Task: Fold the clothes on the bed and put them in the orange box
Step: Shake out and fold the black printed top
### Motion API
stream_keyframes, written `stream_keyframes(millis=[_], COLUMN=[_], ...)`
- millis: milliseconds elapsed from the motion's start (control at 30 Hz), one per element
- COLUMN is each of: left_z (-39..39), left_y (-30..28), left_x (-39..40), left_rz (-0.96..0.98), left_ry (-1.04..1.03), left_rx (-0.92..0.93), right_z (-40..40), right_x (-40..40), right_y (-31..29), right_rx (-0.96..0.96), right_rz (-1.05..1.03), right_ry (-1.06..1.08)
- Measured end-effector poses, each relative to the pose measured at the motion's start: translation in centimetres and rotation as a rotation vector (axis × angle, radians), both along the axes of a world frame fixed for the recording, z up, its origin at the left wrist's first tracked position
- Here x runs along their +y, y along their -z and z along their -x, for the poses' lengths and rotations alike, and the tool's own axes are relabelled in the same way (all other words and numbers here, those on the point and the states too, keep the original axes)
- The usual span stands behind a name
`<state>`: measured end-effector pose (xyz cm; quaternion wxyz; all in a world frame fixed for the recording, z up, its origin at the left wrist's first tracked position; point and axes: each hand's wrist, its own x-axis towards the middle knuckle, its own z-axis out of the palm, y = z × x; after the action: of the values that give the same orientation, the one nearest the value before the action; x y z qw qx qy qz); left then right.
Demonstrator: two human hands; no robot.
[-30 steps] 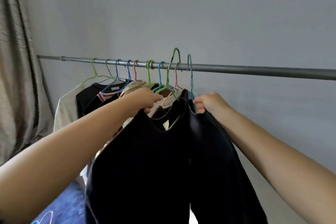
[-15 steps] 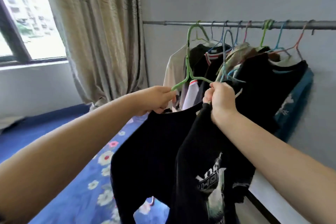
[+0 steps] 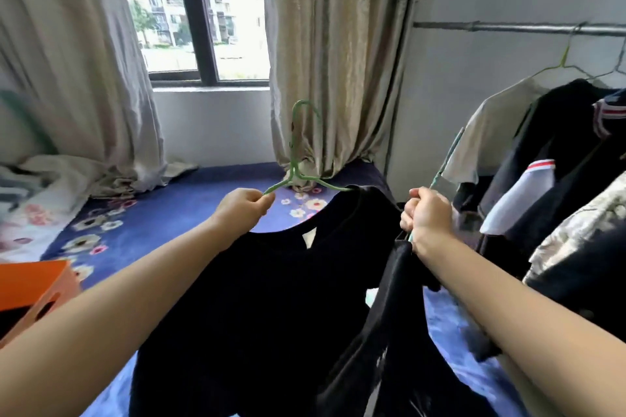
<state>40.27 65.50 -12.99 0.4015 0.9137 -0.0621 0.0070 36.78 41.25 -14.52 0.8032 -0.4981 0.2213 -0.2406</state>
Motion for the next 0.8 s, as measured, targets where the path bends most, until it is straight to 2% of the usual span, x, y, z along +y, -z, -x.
stream_keyframes(millis=[233, 400, 500, 567, 700, 800], left_z=[-7.4, -10.6, -12.4, -13.9, -16.0, -17.6], left_y=[0.2, -0.8, -0.5, 0.0, 2.0, 3.4], left_x=[3.5, 6.8, 8.9, 10.6, 14.4, 16.4], left_rz=[-0.182, -0.545, -0.782, -0.865, -0.827, -0.615], left_ry=[-0.173, -0.17, -0.138, -0.133, -0.134, -0.173], left_rx=[0.002, -0.123, -0.081, -0.01, 0.082, 0.039], right_z=[-9.9, -15.7, -17.8, -19.1, -20.1, -20.5], right_x=[4.7, 5.3, 6.3, 7.1, 7.7, 7.9], right_y=[-0.3, -1.2, -1.0, -0.3, 1.4, 2.8], right_rx=[0.027, -0.04, -0.013, 0.044, 0.131, 0.229], right_rz=[-0.125, -0.153, -0.124, -0.07, -0.058, -0.013], right_ry=[-0.131, -0.206, -0.244, -0.258, -0.263, -0.194])
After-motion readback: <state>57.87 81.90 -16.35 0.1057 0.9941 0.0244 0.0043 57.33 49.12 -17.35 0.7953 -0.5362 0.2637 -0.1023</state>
